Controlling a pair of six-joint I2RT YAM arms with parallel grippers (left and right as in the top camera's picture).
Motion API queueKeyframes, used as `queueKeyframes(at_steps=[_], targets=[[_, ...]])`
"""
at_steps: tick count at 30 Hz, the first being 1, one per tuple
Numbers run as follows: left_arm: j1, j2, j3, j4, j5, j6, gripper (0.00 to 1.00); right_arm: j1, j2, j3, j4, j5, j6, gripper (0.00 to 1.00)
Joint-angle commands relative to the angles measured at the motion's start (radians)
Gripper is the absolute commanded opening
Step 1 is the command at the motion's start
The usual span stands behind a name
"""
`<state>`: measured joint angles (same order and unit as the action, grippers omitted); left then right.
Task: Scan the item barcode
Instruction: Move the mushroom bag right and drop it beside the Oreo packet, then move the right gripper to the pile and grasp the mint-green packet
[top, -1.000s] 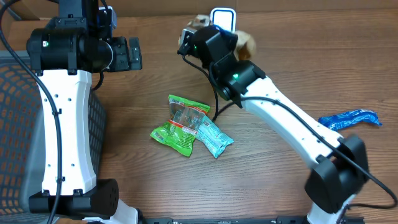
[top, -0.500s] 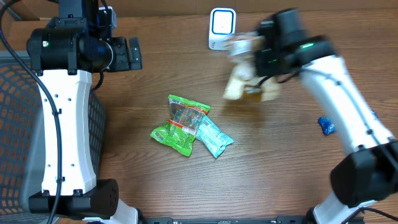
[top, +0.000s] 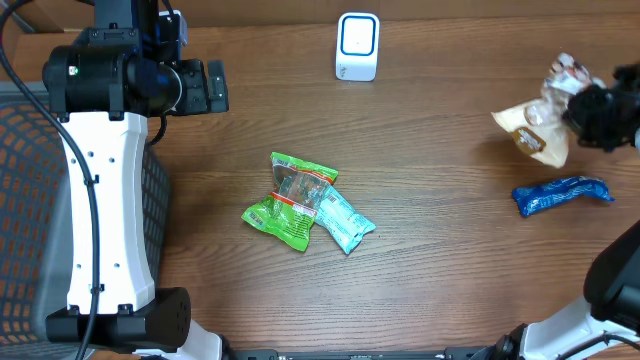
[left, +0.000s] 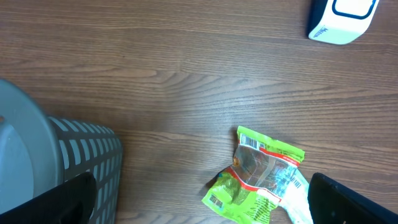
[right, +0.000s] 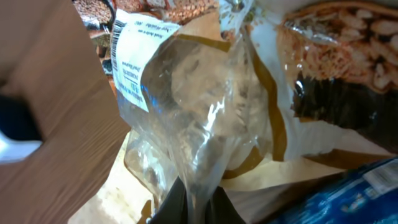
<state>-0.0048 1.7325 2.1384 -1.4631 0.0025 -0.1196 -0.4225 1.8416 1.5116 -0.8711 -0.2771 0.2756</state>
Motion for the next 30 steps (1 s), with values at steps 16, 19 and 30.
queueKeyframes(at_steps=[16, 19, 30], targets=[[0.005, -0.005, 0.018, 0.002, -0.01, 0.019, 1.0, -0.031, 0.021, 0.051, -0.158, -0.213, -0.053, 0.72], [0.005, -0.005, 0.018, 0.002, -0.01, 0.019, 1.0, 0.011, 0.021, 0.125, -0.219, -0.341, -0.092, 0.73], [0.005, -0.005, 0.018, 0.002, -0.01, 0.019, 1.0, 0.393, 0.022, 0.065, -0.212, -0.206, -0.101, 0.81]])
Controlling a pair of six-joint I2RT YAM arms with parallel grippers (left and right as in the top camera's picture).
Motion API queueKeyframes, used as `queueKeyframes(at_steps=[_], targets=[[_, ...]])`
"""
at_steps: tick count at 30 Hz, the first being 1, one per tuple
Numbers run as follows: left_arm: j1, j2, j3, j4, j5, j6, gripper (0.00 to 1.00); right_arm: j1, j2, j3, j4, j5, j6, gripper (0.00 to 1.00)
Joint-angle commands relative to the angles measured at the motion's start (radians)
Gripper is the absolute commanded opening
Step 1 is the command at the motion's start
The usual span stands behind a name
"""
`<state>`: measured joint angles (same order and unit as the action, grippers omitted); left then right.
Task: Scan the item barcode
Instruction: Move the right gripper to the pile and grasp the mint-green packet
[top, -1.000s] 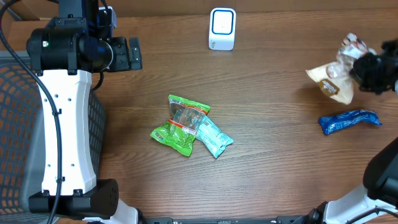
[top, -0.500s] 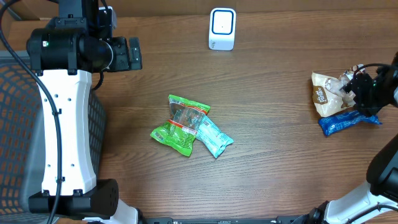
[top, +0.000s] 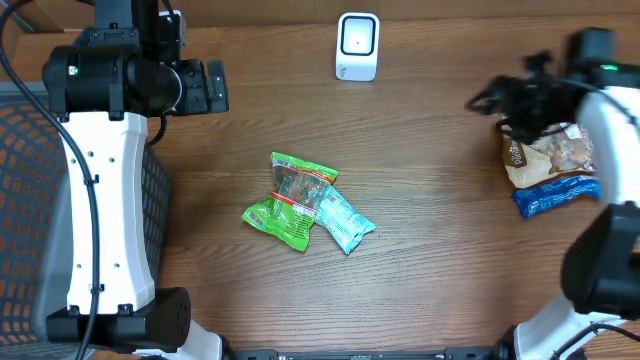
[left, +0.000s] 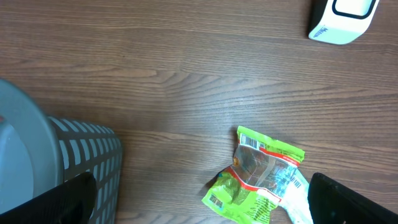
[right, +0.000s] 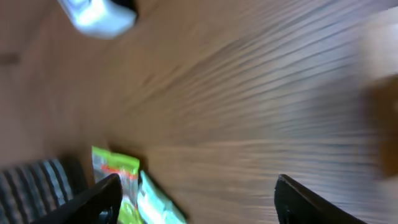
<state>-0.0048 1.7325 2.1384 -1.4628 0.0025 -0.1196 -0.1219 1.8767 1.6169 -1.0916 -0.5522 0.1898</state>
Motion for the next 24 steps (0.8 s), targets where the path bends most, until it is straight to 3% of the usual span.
queueKeyframes(at_steps=[1, 8, 14, 18, 24], targets=[[0.005, -0.005, 0.018, 0.001, -0.01, 0.019, 1.0, 0.133, -0.013, -0.059, 0.018, 0.086, -0.015, 0.82], [0.005, -0.005, 0.018, 0.001, -0.011, 0.019, 1.0, 0.385, -0.013, -0.235, 0.193, 0.107, 0.07, 0.86], [0.005, -0.005, 0.018, 0.001, -0.01, 0.019, 1.0, 0.51, -0.013, -0.348, 0.294, 0.107, 0.196, 0.86], [0.005, -0.005, 0.018, 0.001, -0.01, 0.019, 1.0, 0.56, -0.013, -0.426, 0.323, 0.126, 0.446, 0.88], [0.005, -0.005, 0.018, 0.001, -0.011, 0.019, 1.0, 0.609, -0.013, -0.533, 0.372, 0.129, 0.706, 0.9]])
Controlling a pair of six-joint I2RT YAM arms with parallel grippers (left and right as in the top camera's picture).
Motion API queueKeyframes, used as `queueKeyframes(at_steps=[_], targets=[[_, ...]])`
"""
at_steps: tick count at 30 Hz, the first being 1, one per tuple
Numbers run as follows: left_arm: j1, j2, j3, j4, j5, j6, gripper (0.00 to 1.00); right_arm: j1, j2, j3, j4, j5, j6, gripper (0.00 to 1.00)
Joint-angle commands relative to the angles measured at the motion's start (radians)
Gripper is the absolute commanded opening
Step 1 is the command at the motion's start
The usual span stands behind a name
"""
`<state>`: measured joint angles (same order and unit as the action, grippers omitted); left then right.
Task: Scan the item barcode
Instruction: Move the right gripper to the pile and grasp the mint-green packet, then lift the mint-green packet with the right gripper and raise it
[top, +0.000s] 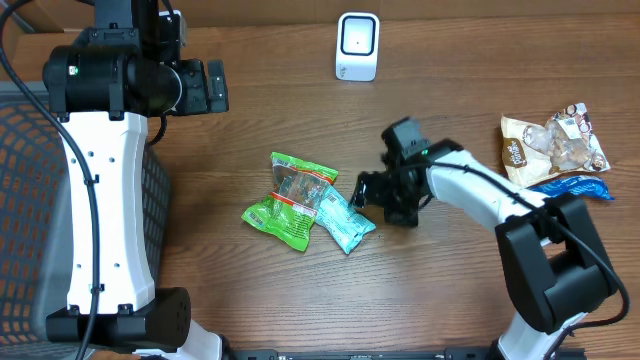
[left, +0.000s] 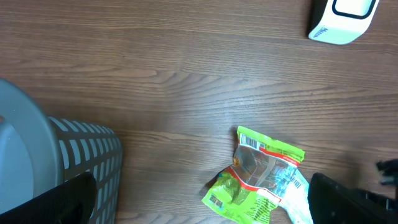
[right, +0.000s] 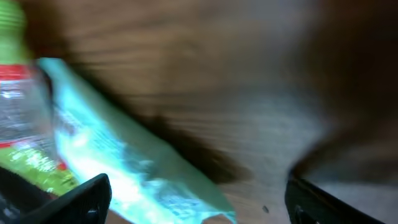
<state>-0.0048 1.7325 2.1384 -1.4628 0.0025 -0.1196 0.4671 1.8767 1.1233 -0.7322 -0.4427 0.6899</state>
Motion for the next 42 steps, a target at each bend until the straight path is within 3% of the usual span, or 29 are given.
queueKeyframes(at_steps=[1, 4, 11, 15, 20, 21, 25, 30, 32, 33, 35, 37, 42], targets=[[0.005, -0.005, 0.018, 0.001, -0.01, 0.019, 1.0, 0.024, -0.013, -0.047, 0.011, 0.019, 0.234, 0.9], [0.005, -0.005, 0.018, 0.001, -0.01, 0.019, 1.0, 0.03, -0.013, -0.055, 0.01, -0.005, 0.275, 0.85], [0.005, -0.005, 0.018, 0.001, -0.01, 0.019, 1.0, 0.056, -0.013, -0.056, 0.022, 0.024, 0.319, 0.58], [0.005, -0.005, 0.018, 0.001, -0.01, 0.019, 1.0, 0.084, -0.013, -0.056, 0.034, 0.033, 0.336, 0.48], [0.005, -0.005, 0.018, 0.001, -0.01, 0.019, 1.0, 0.098, -0.013, -0.056, 0.063, 0.054, 0.331, 0.04], [0.005, -0.005, 0.018, 0.001, -0.01, 0.019, 1.0, 0.097, -0.013, -0.056, 0.075, 0.06, 0.321, 0.04], [0.005, -0.005, 0.018, 0.001, -0.01, 0.019, 1.0, 0.063, -0.013, -0.048, 0.14, 0.042, 0.153, 0.04], [0.005, -0.005, 0.018, 0.001, -0.01, 0.019, 1.0, -0.053, -0.013, 0.031, 0.144, 0.024, -0.296, 0.04], [0.005, -0.005, 0.018, 0.001, -0.01, 0.019, 1.0, -0.11, -0.013, 0.062, 0.145, 0.024, -0.478, 0.08], [0.005, -0.005, 0.018, 0.001, -0.01, 0.019, 1.0, -0.139, -0.013, 0.075, 0.145, 0.024, -0.531, 0.19], [0.005, -0.005, 0.018, 0.001, -0.01, 0.019, 1.0, -0.194, -0.013, 0.097, 0.139, 0.014, -0.537, 0.59], [0.005, -0.005, 0.018, 0.001, -0.01, 0.019, 1.0, -0.238, -0.013, 0.115, 0.122, -0.044, -0.513, 0.81], [0.005, -0.005, 0.018, 0.001, -0.01, 0.019, 1.0, -0.298, -0.013, 0.103, 0.08, -0.136, -0.281, 0.83]])
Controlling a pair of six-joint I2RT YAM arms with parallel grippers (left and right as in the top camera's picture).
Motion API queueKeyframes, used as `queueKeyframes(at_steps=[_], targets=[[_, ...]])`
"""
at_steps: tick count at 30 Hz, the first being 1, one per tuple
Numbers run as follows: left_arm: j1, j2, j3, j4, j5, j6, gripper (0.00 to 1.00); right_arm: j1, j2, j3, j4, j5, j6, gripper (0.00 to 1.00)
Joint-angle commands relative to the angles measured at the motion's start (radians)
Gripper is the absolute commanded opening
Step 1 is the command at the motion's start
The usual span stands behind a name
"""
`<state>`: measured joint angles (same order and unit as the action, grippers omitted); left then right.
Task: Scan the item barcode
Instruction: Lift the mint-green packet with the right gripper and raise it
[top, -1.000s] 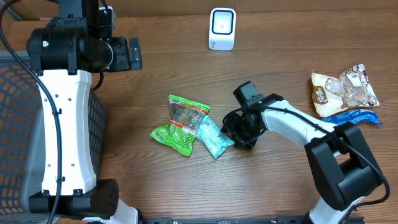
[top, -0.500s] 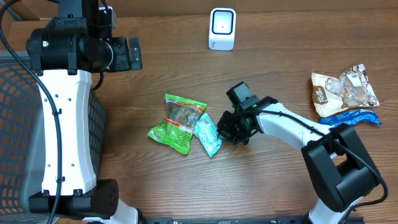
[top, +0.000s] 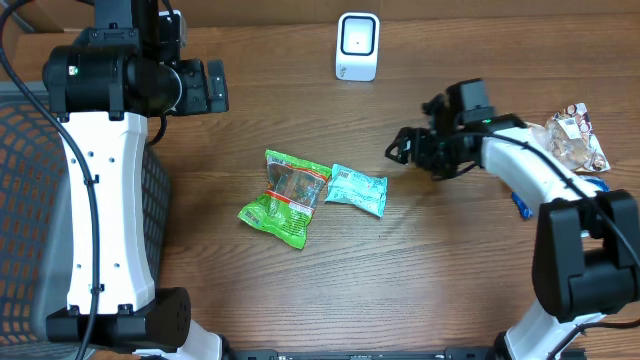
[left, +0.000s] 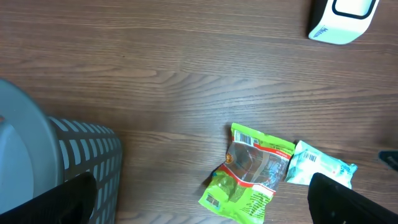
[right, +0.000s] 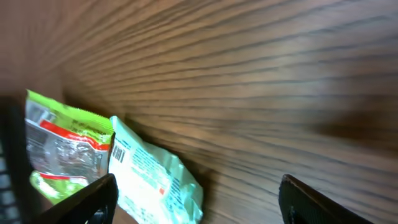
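The white barcode scanner (top: 357, 45) stands at the back of the table, also in the left wrist view's top right corner (left: 343, 17). A green snack packet (top: 285, 197) lies mid-table, and a teal packet (top: 357, 189) lies just to its right. The teal packet (right: 152, 180) shows a barcode at its left end. My right gripper (top: 405, 146) hovers open to the right of the teal packet, holding nothing. My left gripper (top: 213, 88) hangs open high at the back left, far from both packets (left: 252, 171).
A grey mesh basket (top: 30, 200) sits at the left edge under the left arm. A tan and clear snack bag (top: 572, 140) lies at the far right, with a blue packet (top: 521, 204) mostly hidden behind the right arm.
The teal packet, which stuck out at an angle below the green one, now lies turned and beside it on the right. The green packet has shifted slightly left. My right gripper has drawn back up and right.
My right gripper was first shut on the tan snack bag at the far right. Then it was open and the bag lay by the blue packet. Then it stood open at the teal packet mid-table. Now that packet lies turned and the gripper is clear of it. The left arm stayed still.
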<state>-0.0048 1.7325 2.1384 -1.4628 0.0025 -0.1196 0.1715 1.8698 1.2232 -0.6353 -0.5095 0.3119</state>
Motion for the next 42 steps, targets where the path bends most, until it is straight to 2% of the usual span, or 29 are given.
queueKeyframes(at_steps=[1, 6, 11, 16, 20, 24, 26, 27, 29, 32, 36, 42], targets=[[0.005, -0.005, 0.018, 0.001, -0.01, 0.019, 1.0, 0.0, -0.006, -0.005, -0.033, -0.069, 0.138, 0.83], [0.005, -0.005, 0.018, 0.001, -0.01, 0.019, 1.0, 0.08, -0.006, -0.076, -0.042, -0.068, 0.266, 0.8], [0.005, -0.005, 0.018, 0.001, -0.01, 0.019, 1.0, 0.179, -0.006, -0.164, 0.05, -0.004, 0.435, 0.77], [0.005, -0.005, 0.018, 0.001, -0.01, 0.019, 1.0, 0.233, -0.006, -0.216, 0.177, 0.034, 0.554, 0.66], [0.005, -0.005, 0.018, 0.001, -0.01, 0.019, 1.0, 0.253, -0.006, -0.222, 0.204, 0.148, 0.61, 0.55], [0.005, -0.005, 0.018, 0.001, -0.01, 0.019, 1.0, 0.253, -0.006, -0.222, 0.21, 0.203, 0.632, 0.52], [0.005, -0.005, 0.018, 0.001, -0.01, 0.019, 1.0, 0.253, -0.006, -0.222, 0.219, 0.214, 0.631, 0.4], [0.005, -0.005, 0.018, 0.001, -0.01, 0.019, 1.0, 0.253, -0.006, -0.222, 0.223, 0.221, 0.631, 0.28], [0.005, -0.005, 0.018, 0.001, -0.01, 0.019, 1.0, 0.253, -0.006, -0.222, 0.23, 0.225, 0.631, 0.2], [0.005, -0.005, 0.018, 0.001, -0.01, 0.019, 1.0, 0.253, -0.006, -0.221, 0.25, 0.212, 0.602, 0.04], [0.005, -0.005, 0.018, 0.001, -0.01, 0.019, 1.0, 0.234, -0.008, -0.198, 0.294, 0.095, 0.446, 0.04], [0.005, -0.005, 0.018, 0.001, -0.01, 0.019, 1.0, 0.155, -0.082, -0.119, 0.259, -0.116, 0.075, 0.04]])
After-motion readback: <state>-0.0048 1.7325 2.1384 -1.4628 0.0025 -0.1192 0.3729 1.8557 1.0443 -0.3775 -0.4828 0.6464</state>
